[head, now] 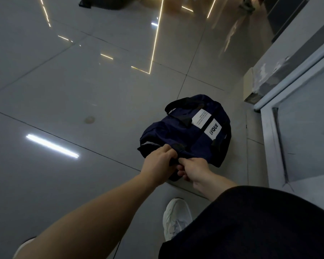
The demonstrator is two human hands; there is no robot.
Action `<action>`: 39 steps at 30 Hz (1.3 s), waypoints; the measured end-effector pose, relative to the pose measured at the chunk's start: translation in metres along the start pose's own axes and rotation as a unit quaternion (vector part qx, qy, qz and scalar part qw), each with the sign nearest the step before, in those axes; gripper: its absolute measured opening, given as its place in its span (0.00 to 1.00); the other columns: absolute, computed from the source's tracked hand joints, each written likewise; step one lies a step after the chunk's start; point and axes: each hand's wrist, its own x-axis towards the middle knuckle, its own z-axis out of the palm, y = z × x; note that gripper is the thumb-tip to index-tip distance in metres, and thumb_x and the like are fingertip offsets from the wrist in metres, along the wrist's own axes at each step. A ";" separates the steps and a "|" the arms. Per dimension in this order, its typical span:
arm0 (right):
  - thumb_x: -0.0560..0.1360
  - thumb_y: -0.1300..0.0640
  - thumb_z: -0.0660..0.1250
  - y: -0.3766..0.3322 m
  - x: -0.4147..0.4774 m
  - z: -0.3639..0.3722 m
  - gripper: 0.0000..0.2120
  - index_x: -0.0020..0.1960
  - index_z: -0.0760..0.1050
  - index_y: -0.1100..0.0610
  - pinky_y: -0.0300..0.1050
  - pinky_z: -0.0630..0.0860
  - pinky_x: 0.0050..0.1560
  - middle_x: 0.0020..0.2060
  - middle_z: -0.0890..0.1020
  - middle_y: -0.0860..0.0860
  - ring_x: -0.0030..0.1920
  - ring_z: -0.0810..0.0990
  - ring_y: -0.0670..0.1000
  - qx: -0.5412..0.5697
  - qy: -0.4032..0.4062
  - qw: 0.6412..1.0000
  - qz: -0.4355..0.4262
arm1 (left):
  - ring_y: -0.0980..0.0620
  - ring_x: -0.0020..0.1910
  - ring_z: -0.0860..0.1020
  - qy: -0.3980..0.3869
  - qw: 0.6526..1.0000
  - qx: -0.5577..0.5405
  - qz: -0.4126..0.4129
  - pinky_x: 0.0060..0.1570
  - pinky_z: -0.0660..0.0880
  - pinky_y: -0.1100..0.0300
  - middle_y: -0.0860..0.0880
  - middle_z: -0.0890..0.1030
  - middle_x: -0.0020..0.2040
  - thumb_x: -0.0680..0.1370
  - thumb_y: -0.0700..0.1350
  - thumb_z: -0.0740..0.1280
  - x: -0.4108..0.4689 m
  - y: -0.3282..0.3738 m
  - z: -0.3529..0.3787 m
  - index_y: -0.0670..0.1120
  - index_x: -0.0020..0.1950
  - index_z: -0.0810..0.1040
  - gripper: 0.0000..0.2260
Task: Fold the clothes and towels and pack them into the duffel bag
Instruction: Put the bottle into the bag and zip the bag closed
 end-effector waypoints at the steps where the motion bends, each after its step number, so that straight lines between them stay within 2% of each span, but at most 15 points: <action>1: 0.79 0.59 0.68 -0.001 0.000 0.001 0.09 0.43 0.81 0.62 0.40 0.71 0.27 0.29 0.81 0.52 0.28 0.77 0.48 -0.004 -0.002 1.000 -0.001 | 0.51 0.45 0.77 0.007 1.000 0.006 0.014 0.35 0.74 0.58 0.52 0.77 0.49 0.74 0.48 0.72 0.000 0.000 0.002 0.50 0.49 0.79 0.07; 4: 0.79 0.59 0.66 -0.003 -0.002 0.002 0.09 0.44 0.81 0.63 0.40 0.70 0.26 0.30 0.79 0.54 0.28 0.76 0.49 0.009 -0.002 1.000 0.010 | 0.51 0.46 0.77 0.025 0.999 0.022 0.021 0.30 0.75 0.56 0.52 0.77 0.48 0.74 0.46 0.72 -0.001 0.002 0.008 0.50 0.50 0.80 0.06; 6: 0.79 0.59 0.64 -0.003 -0.002 0.003 0.10 0.46 0.81 0.64 0.41 0.70 0.26 0.31 0.79 0.55 0.27 0.76 0.50 0.005 -0.004 1.000 0.014 | 0.51 0.46 0.77 0.033 0.999 0.016 -0.002 0.28 0.75 0.55 0.52 0.77 0.48 0.76 0.46 0.71 -0.002 0.003 0.012 0.50 0.49 0.81 0.03; 9: 0.77 0.64 0.61 0.002 0.000 0.005 0.09 0.45 0.81 0.61 0.44 0.74 0.31 0.35 0.81 0.55 0.32 0.78 0.51 -0.046 -0.004 0.998 -0.034 | 0.51 0.47 0.77 0.006 0.998 -0.021 -0.050 0.38 0.78 0.52 0.52 0.78 0.48 0.78 0.46 0.69 0.000 0.006 0.014 0.50 0.50 0.83 0.04; 11: 0.76 0.64 0.62 0.008 0.003 0.005 0.10 0.46 0.81 0.54 0.48 0.81 0.43 0.41 0.84 0.53 0.41 0.82 0.52 -0.117 0.001 0.990 -0.079 | 0.50 0.47 0.77 -0.011 0.997 -0.033 -0.071 0.43 0.77 0.52 0.51 0.78 0.48 0.79 0.48 0.67 -0.001 0.007 0.015 0.49 0.50 0.83 0.06; 13: 0.76 0.62 0.63 0.015 0.002 0.005 0.11 0.52 0.79 0.51 0.52 0.82 0.53 0.47 0.84 0.52 0.48 0.83 0.52 -0.178 0.014 0.978 -0.106 | 0.51 0.48 0.77 -0.011 0.997 -0.013 -0.077 0.41 0.76 0.54 0.51 0.78 0.49 0.79 0.51 0.66 -0.005 0.005 0.015 0.49 0.51 0.81 0.08; 17: 0.75 0.64 0.64 0.026 0.003 0.004 0.13 0.57 0.78 0.53 0.53 0.81 0.55 0.47 0.83 0.51 0.49 0.82 0.51 -0.199 0.034 0.972 -0.118 | 0.49 0.50 0.78 -0.013 0.997 0.066 -0.035 0.46 0.71 0.56 0.51 0.78 0.50 0.77 0.56 0.66 -0.007 0.000 0.017 0.49 0.52 0.79 0.12; 20: 0.75 0.67 0.64 0.030 0.002 0.004 0.15 0.60 0.77 0.55 0.46 0.79 0.54 0.50 0.82 0.50 0.52 0.81 0.50 -0.204 0.031 0.972 -0.113 | 0.50 0.48 0.78 -0.013 0.994 0.108 -0.022 0.49 0.72 0.56 0.51 0.79 0.47 0.76 0.64 0.60 -0.005 0.003 0.019 0.50 0.49 0.78 0.19; 21: 0.76 0.67 0.64 0.030 0.003 0.003 0.16 0.61 0.77 0.56 0.45 0.78 0.54 0.51 0.82 0.51 0.52 0.80 0.50 -0.200 0.033 0.973 -0.111 | 0.50 0.46 0.78 -0.010 0.993 0.114 -0.022 0.48 0.72 0.56 0.51 0.79 0.46 0.76 0.65 0.61 -0.004 0.005 0.021 0.50 0.47 0.78 0.20; 23: 0.76 0.68 0.63 0.032 0.005 0.004 0.17 0.63 0.76 0.57 0.46 0.78 0.56 0.53 0.82 0.51 0.53 0.80 0.50 -0.180 0.031 0.978 -0.101 | 0.50 0.44 0.78 -0.007 0.992 0.120 -0.026 0.47 0.73 0.56 0.51 0.79 0.43 0.75 0.63 0.66 -0.005 0.009 0.023 0.49 0.46 0.77 0.17; 26: 0.76 0.69 0.62 0.033 0.008 0.006 0.19 0.64 0.77 0.58 0.51 0.78 0.61 0.54 0.82 0.53 0.55 0.81 0.51 -0.149 0.025 0.985 -0.087 | 0.48 0.45 0.79 -0.032 0.990 0.127 -0.046 0.49 0.73 0.54 0.50 0.80 0.44 0.72 0.54 0.72 -0.003 0.012 0.025 0.48 0.46 0.77 0.12; 29: 0.76 0.70 0.62 0.035 0.010 0.003 0.18 0.63 0.77 0.59 0.52 0.78 0.62 0.54 0.83 0.53 0.54 0.81 0.51 -0.130 0.029 0.987 -0.089 | 0.45 0.44 0.79 -0.036 0.991 0.121 -0.054 0.47 0.73 0.53 0.47 0.81 0.42 0.71 0.46 0.72 0.000 0.016 0.024 0.46 0.44 0.77 0.07; 32: 0.76 0.69 0.62 0.039 0.010 0.003 0.18 0.63 0.77 0.58 0.53 0.79 0.60 0.52 0.83 0.52 0.53 0.82 0.51 -0.149 0.032 0.983 -0.107 | 0.45 0.46 0.80 -0.046 0.989 0.123 -0.067 0.50 0.71 0.53 0.47 0.82 0.44 0.73 0.46 0.68 0.001 0.018 0.023 0.46 0.45 0.77 0.05; 35: 0.79 0.61 0.62 0.038 0.007 0.003 0.13 0.62 0.77 0.53 0.53 0.80 0.55 0.50 0.84 0.51 0.50 0.82 0.51 -0.263 0.065 0.946 -0.179 | 0.46 0.51 0.79 -0.054 0.989 0.113 -0.077 0.54 0.69 0.54 0.47 0.81 0.50 0.78 0.49 0.62 0.002 0.019 0.020 0.46 0.50 0.76 0.07; 39: 0.81 0.53 0.61 0.033 0.003 -0.001 0.14 0.67 0.73 0.48 0.49 0.76 0.55 0.57 0.82 0.46 0.58 0.80 0.51 -0.410 0.092 0.875 -0.241 | 0.47 0.51 0.78 -0.049 0.987 0.118 -0.099 0.53 0.69 0.55 0.47 0.80 0.52 0.81 0.46 0.61 -0.002 0.020 0.015 0.46 0.52 0.76 0.06</action>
